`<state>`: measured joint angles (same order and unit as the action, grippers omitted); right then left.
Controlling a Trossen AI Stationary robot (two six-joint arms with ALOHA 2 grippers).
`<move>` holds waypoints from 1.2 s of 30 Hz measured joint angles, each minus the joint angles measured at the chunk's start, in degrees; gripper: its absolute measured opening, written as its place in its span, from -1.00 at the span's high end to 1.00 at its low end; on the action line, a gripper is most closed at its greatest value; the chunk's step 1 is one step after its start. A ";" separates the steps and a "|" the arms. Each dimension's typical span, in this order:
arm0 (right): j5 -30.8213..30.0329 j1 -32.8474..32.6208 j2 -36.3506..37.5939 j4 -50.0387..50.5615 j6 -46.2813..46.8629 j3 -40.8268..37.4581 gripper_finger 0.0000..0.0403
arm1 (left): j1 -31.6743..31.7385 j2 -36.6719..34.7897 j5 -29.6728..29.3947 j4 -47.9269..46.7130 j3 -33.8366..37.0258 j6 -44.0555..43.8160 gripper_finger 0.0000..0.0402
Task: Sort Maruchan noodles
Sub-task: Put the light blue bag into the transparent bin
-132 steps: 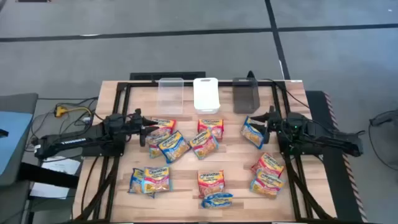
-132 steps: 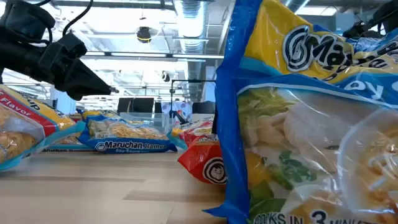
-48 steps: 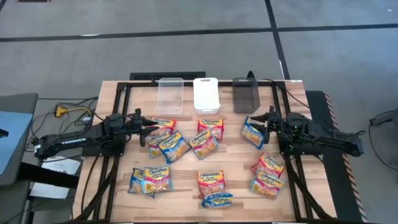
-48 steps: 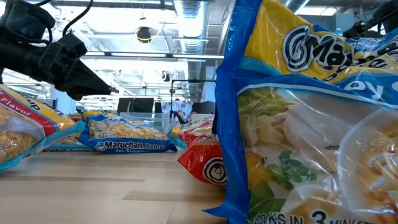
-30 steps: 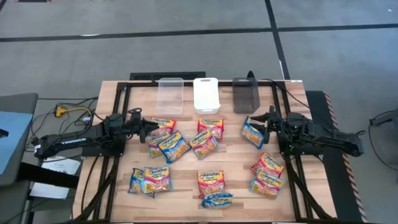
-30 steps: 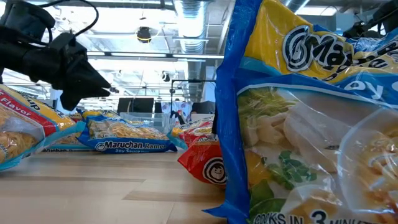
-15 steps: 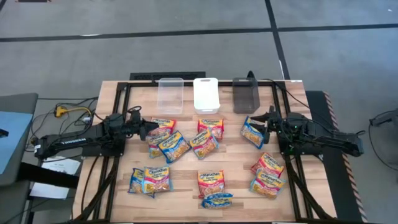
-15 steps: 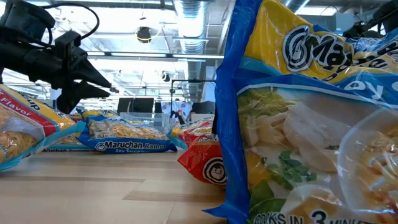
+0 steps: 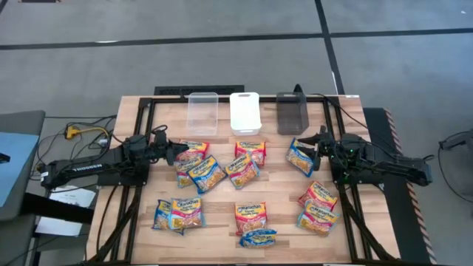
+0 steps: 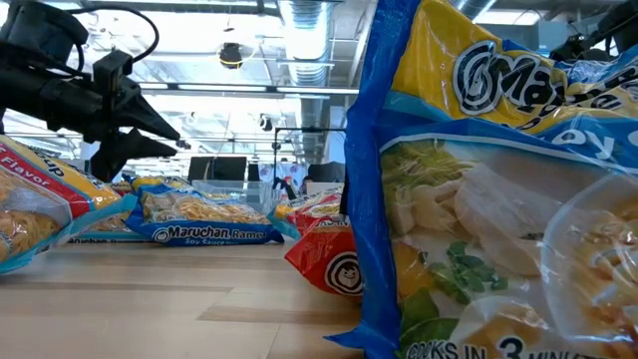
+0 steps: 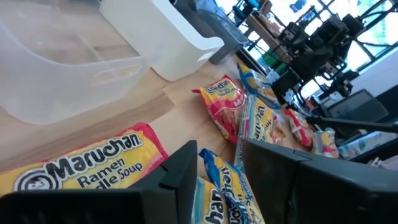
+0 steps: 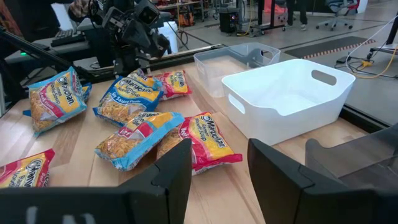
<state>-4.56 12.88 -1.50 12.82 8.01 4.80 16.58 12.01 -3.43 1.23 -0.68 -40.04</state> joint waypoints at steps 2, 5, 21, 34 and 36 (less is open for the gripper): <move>0.00 0.00 0.02 0.00 0.02 0.00 0.11 | 0.00 0.00 -0.42 0.05 0.00 0.94 0.35; 0.00 0.00 0.01 0.00 0.01 0.00 0.11 | 0.00 0.00 -1.60 0.27 -0.01 2.26 0.24; 0.00 0.00 0.00 0.00 0.00 0.00 0.11 | 0.50 0.57 -8.20 3.65 -7.77 2.53 0.03; 0.00 -0.02 0.02 0.00 0.02 0.00 0.11 | 0.50 12.41 -4.32 -13.92 -30.03 9.85 0.04; 0.00 -0.02 0.02 0.02 0.01 0.00 0.11 | 0.50 14.69 -0.96 -18.94 -34.11 9.84 0.05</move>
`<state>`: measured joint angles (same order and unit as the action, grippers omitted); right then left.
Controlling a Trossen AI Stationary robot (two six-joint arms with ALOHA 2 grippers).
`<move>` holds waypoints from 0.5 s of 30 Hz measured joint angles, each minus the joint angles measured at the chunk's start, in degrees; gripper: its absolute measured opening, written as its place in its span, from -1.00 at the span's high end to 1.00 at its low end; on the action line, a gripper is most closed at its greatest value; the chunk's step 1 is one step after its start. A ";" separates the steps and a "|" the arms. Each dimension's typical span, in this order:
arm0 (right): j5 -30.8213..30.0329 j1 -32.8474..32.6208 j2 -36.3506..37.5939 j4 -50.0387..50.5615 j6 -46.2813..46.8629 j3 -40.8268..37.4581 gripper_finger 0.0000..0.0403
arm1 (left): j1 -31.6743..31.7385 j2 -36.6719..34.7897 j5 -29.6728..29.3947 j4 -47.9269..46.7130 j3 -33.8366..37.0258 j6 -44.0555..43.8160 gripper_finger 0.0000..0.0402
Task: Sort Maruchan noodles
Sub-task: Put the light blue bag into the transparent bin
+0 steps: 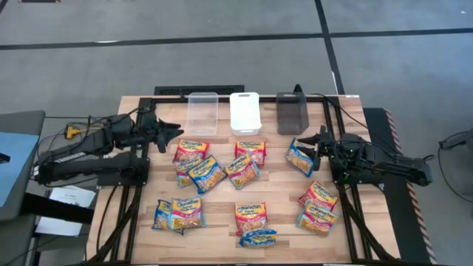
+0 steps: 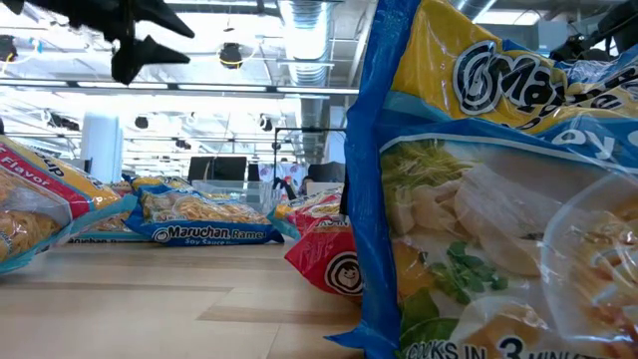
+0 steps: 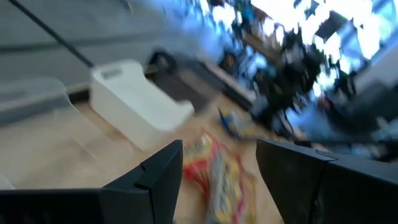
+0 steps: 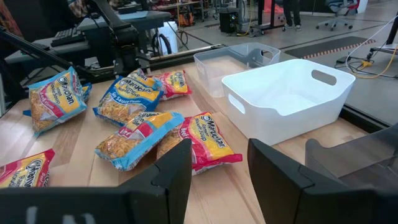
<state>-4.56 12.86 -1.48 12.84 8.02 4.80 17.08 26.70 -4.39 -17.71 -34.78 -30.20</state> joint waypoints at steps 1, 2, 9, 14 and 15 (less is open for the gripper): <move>0.00 0.00 0.00 0.00 0.01 0.00 0.11 | -0.02 1.05 1.71 -2.62 -2.05 0.00 0.05; 0.00 0.01 -0.01 -0.01 0.02 0.00 0.11 | -0.04 2.02 3.39 -5.31 -4.10 -0.14 0.05; 0.00 0.02 0.00 -0.02 0.00 0.00 0.11 | -0.04 7.62 9.69 -17.61 -15.10 -0.48 0.05; 0.00 0.01 0.00 -0.02 0.00 0.00 0.11 | -0.04 10.78 10.15 -17.63 -18.25 1.38 0.05; 0.00 0.00 0.00 -0.01 0.01 0.00 0.11 | -0.04 11.51 10.04 -17.31 -18.42 2.32 0.05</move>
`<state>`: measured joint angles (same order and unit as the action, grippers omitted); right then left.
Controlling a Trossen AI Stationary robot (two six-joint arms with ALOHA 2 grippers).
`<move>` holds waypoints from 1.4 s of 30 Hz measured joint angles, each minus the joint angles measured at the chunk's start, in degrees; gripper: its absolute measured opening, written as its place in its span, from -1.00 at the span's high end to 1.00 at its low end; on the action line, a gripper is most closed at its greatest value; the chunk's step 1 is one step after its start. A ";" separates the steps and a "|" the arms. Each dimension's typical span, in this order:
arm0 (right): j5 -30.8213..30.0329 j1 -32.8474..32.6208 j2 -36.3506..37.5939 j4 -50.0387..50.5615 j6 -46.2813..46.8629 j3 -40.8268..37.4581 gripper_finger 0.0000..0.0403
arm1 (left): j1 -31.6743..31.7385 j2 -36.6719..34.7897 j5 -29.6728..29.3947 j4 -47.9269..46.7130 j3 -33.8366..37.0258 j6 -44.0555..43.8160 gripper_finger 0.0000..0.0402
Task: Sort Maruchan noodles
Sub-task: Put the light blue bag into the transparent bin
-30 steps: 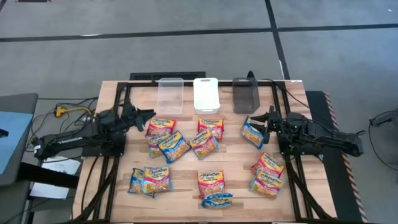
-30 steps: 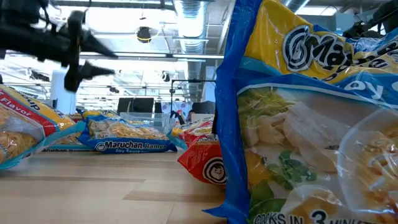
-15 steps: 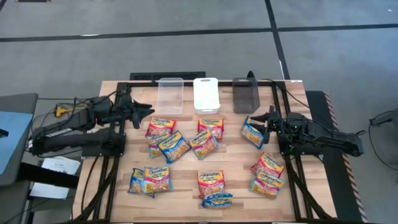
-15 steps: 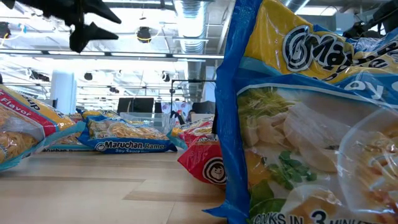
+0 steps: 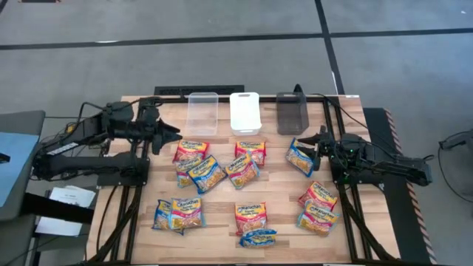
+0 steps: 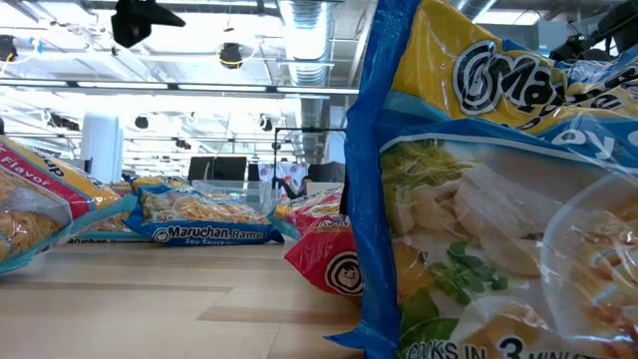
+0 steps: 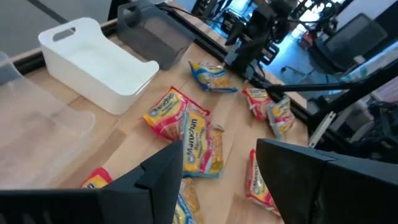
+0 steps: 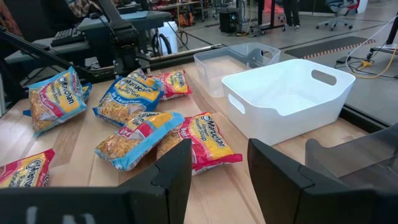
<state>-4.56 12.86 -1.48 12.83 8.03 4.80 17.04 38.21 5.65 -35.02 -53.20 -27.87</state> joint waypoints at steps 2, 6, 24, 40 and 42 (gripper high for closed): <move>0.00 0.00 -0.02 -0.01 -0.01 0.00 0.11 | 0.00 1.67 -0.69 0.54 -0.03 2.34 0.05; 0.00 0.01 -0.02 -0.01 0.00 0.00 0.11 | 0.04 6.29 -1.91 1.92 -0.03 8.13 0.05; 0.00 0.02 0.00 0.01 0.01 0.00 0.11 | 0.04 21.19 2.56 -7.64 -0.01 9.86 0.05; 0.00 0.02 -0.01 -0.01 0.00 0.00 0.11 | 0.04 21.82 1.61 -14.14 -0.01 10.02 0.05; 0.00 0.00 0.00 -0.01 -0.01 0.00 0.11 | 0.04 21.96 1.61 -15.61 -0.01 9.72 0.05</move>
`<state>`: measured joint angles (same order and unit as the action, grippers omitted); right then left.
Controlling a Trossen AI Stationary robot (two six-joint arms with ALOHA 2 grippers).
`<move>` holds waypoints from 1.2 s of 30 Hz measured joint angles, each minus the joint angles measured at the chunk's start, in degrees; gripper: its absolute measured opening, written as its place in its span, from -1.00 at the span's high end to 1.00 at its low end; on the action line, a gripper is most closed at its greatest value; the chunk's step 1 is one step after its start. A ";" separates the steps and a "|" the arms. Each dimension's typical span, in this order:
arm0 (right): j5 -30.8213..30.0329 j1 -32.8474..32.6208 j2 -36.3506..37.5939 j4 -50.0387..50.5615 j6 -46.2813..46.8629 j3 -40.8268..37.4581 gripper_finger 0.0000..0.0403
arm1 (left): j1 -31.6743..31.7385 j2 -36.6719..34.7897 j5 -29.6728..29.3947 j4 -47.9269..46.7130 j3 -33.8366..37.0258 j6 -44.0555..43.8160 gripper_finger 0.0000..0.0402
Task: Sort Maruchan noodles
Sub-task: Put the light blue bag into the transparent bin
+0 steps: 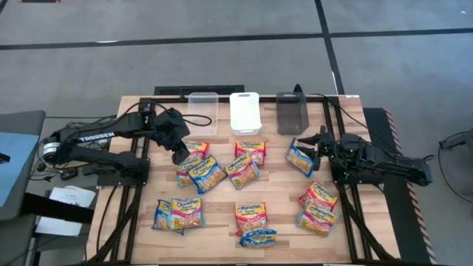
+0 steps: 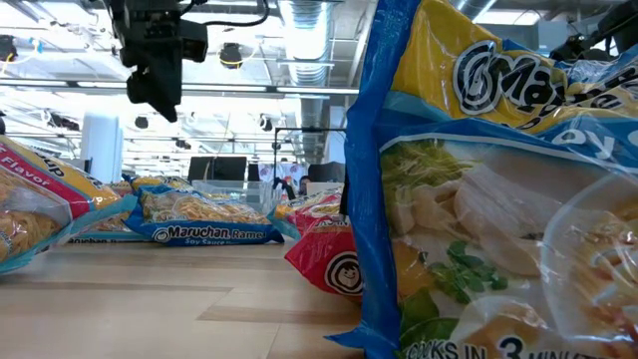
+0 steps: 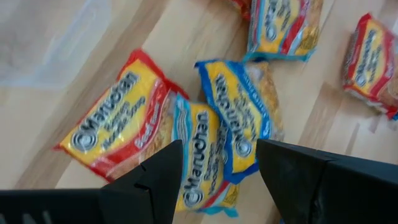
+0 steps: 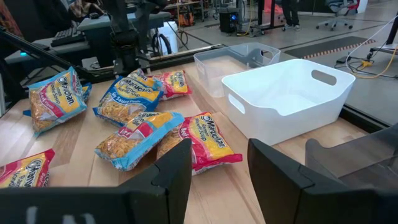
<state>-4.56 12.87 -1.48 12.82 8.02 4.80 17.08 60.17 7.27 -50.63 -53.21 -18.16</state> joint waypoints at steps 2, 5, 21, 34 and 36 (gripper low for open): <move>-0.01 0.01 -0.02 0.00 0.00 0.00 0.11 | -0.02 0.91 0.01 -1.63 0.00 -0.04 0.05; 0.00 0.02 -0.02 0.00 0.01 0.00 0.11 | -0.03 2.39 0.04 -3.18 0.02 0.01 0.05; 0.00 0.01 0.00 -0.02 -0.01 0.00 0.11 | -0.19 14.82 -0.04 -3.95 0.02 3.71 0.05; 0.00 0.02 0.00 -0.02 0.01 0.00 0.11 | -1.03 22.58 1.78 -3.14 0.02 7.61 0.05; 0.00 0.02 -0.01 -0.02 0.00 0.00 0.11 | -1.39 23.29 2.01 -2.69 0.02 7.65 0.05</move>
<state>-4.56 12.88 -1.49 12.80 8.02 4.80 15.69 83.46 9.28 -53.32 -53.19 -10.50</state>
